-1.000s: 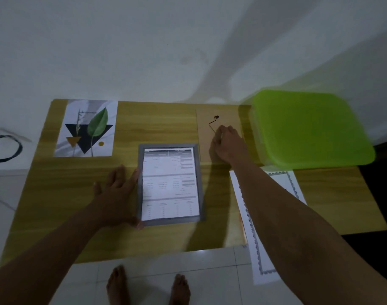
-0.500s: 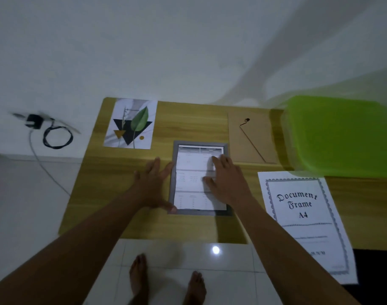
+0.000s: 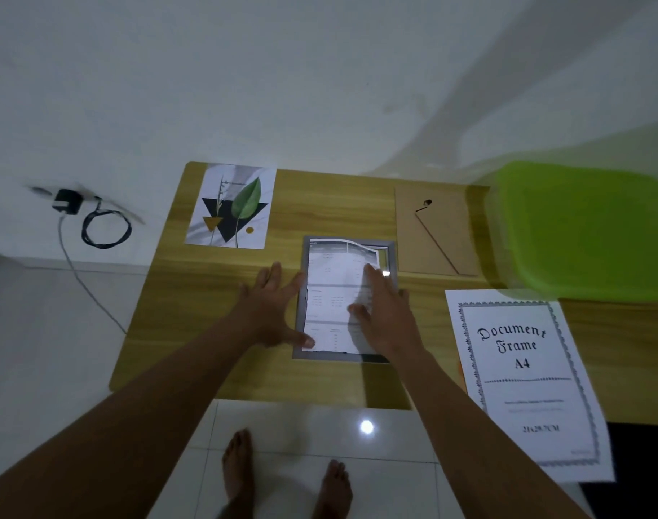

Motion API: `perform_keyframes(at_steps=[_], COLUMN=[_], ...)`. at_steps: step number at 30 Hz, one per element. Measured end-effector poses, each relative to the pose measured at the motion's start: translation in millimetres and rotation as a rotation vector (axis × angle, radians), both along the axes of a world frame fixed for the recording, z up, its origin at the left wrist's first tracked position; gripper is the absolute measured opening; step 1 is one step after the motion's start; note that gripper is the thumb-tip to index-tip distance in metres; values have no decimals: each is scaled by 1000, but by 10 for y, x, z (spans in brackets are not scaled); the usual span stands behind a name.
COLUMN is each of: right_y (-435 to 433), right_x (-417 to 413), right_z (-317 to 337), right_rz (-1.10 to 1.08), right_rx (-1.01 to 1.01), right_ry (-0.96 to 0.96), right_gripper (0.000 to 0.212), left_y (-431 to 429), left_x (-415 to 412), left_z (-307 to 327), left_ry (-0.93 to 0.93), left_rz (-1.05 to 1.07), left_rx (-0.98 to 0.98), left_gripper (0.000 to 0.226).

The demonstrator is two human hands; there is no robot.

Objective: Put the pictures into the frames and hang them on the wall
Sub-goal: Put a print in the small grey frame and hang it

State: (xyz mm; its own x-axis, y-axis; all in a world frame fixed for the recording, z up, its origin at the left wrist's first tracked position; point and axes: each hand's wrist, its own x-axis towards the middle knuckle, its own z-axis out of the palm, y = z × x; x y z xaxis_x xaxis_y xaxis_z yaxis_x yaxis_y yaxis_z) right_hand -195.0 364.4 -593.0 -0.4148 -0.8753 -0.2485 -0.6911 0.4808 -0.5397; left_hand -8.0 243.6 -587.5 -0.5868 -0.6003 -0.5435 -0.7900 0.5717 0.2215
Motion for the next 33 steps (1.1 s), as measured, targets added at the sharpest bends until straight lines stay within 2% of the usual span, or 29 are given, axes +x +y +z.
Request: perform_keyframes(at_steps=[7, 11, 16, 18, 21, 27, 31, 33], right_y=[-49, -74, -91, -113, -126, -80, 18, 58], right_x=[74, 73, 36, 13, -11, 56, 284, 366], right_z=[61, 149, 195, 216, 272, 358, 559, 630], right_rz=[-125, -155, -208, -230, -230, -102, 25, 75], right_rx=[-223, -233, -247, -239, -222, -164, -64, -73], right_ry=[-147, -192, -245, -265, -261, -108, -95, 9], right_gripper=[61, 60, 61, 61, 59, 57, 82, 77], left_y=[46, 33, 48, 36, 3, -5, -11, -4], left_x=[-151, -231, -333, -362, -383, -435, -496, -553], left_z=[40, 40, 138, 195, 254, 516, 691, 775], left_ry=[109, 363, 701, 805, 835, 968, 982, 968], left_rz=[154, 354, 559, 647, 742, 785, 777, 759], left_rx=[2, 60, -33, 13, 155, 345, 326, 281], left_gripper=[88, 70, 30, 19, 17, 42, 47, 48])
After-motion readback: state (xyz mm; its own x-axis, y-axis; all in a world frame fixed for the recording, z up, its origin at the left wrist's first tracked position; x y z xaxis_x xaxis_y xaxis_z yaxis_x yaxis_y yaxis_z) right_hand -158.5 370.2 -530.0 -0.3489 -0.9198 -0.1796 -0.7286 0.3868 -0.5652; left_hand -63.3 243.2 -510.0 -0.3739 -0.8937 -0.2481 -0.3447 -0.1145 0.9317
